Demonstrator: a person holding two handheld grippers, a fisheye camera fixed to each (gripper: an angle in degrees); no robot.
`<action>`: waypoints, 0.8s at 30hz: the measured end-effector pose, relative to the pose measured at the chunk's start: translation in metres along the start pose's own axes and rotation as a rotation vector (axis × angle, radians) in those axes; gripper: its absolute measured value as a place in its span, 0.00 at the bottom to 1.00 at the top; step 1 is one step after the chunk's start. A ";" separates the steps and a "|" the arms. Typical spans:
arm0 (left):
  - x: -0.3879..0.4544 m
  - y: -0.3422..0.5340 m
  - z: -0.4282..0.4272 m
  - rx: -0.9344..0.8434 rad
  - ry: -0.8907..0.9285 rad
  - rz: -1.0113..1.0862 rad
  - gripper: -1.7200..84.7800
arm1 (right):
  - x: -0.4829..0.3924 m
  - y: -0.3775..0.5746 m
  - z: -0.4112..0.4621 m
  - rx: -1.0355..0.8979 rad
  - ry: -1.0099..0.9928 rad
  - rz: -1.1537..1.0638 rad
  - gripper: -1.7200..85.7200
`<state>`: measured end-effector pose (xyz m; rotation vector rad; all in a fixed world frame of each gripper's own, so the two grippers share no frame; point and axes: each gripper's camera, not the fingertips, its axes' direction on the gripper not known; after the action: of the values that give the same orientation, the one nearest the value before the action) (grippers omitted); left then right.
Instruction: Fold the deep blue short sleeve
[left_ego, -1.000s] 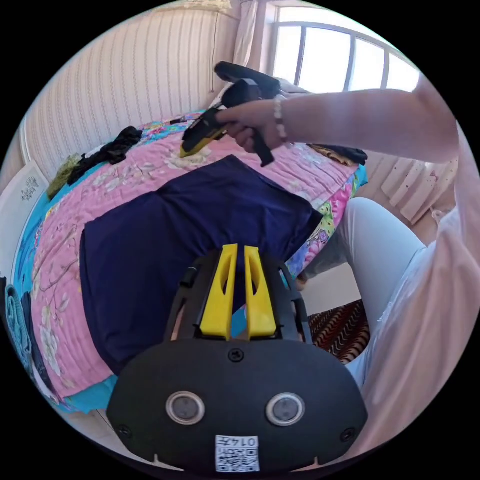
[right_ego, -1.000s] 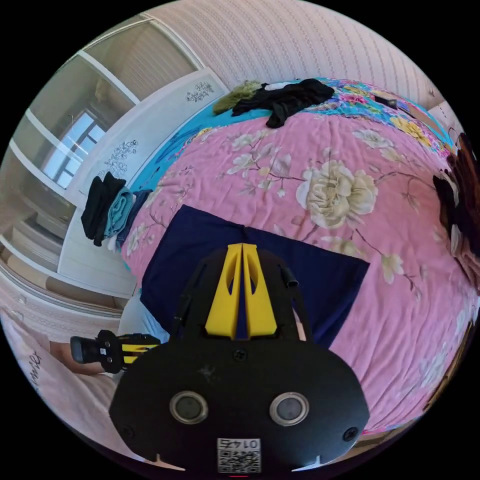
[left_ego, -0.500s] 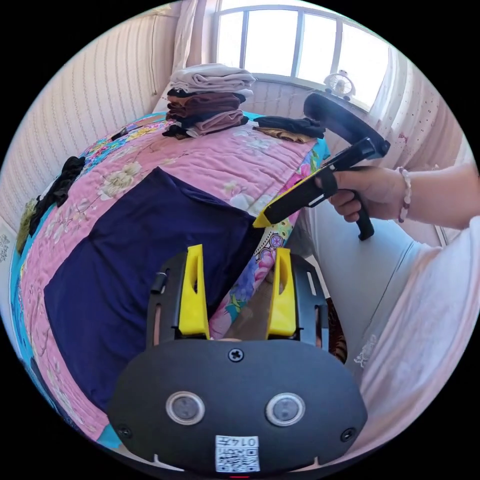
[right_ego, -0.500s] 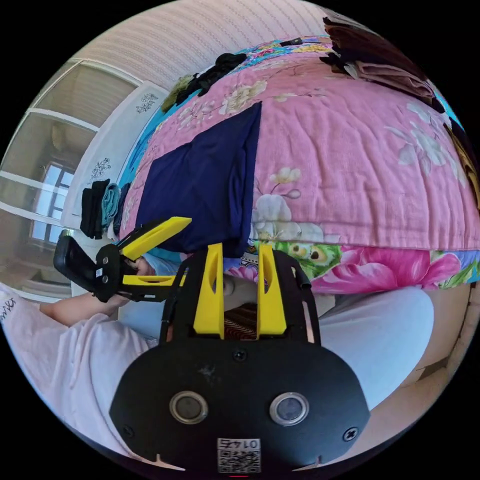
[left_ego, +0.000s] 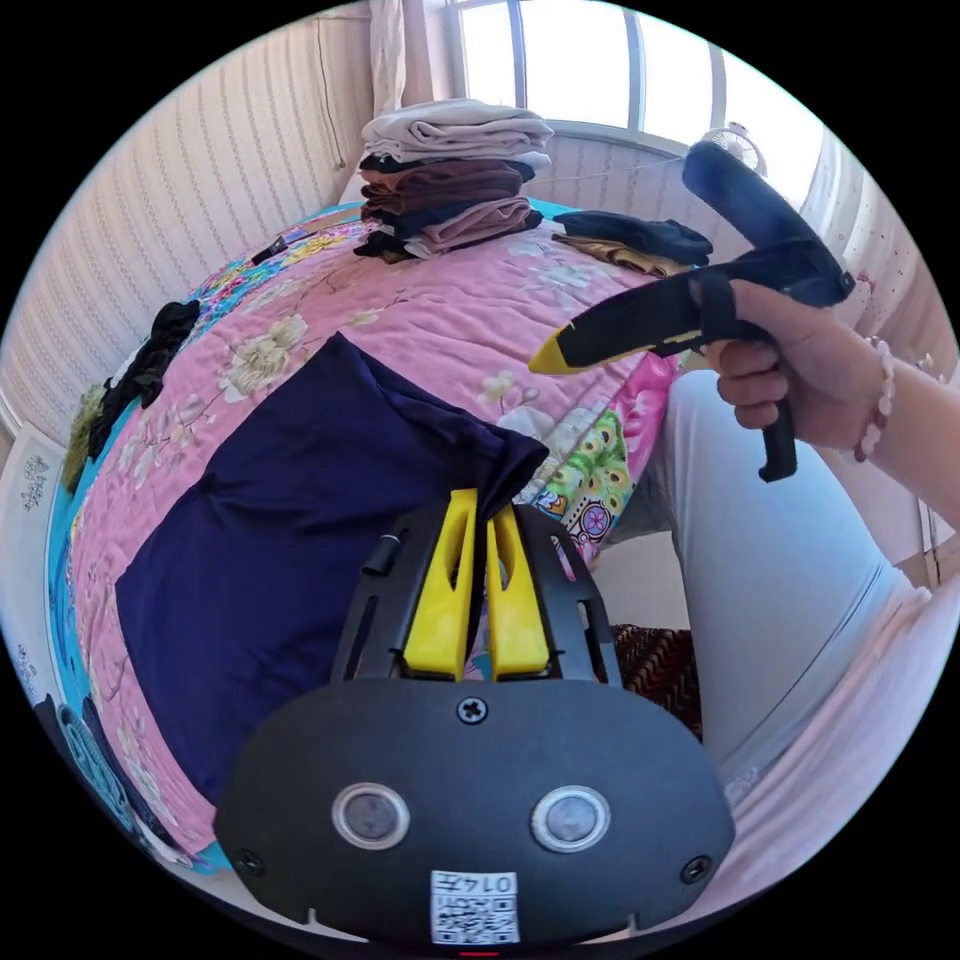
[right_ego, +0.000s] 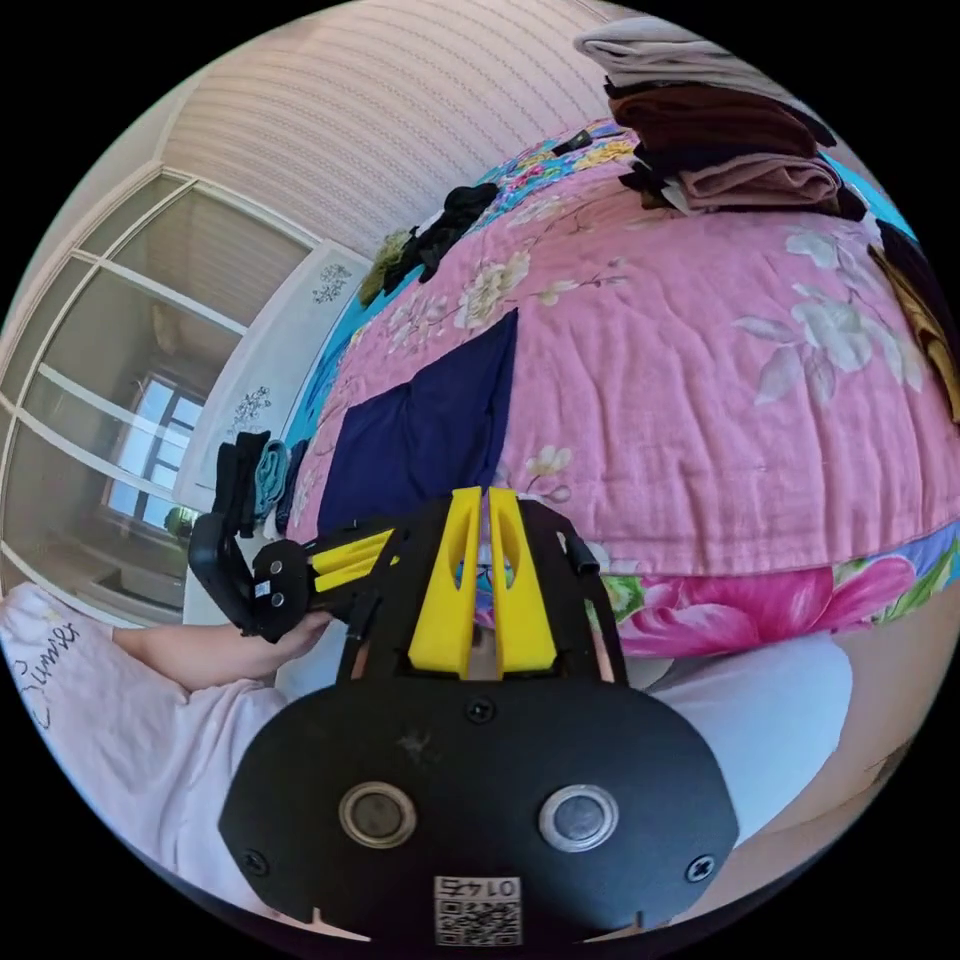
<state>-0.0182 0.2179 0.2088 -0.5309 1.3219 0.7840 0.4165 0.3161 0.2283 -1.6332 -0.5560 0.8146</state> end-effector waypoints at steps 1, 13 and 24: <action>-0.001 0.001 0.000 -0.003 0.003 -0.004 0.01 | 0.006 -0.005 0.001 0.013 -0.019 0.017 0.07; -0.019 0.015 -0.020 -0.010 0.035 -0.022 0.01 | 0.050 -0.140 0.103 0.039 -0.212 0.174 0.10; -0.071 0.038 -0.065 0.026 0.111 -0.065 0.01 | 0.020 -0.203 0.134 -0.091 -0.303 0.032 0.03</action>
<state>-0.0932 0.1799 0.2687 -0.6007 1.4089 0.6913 0.3412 0.4612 0.4101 -1.6140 -0.7912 1.0834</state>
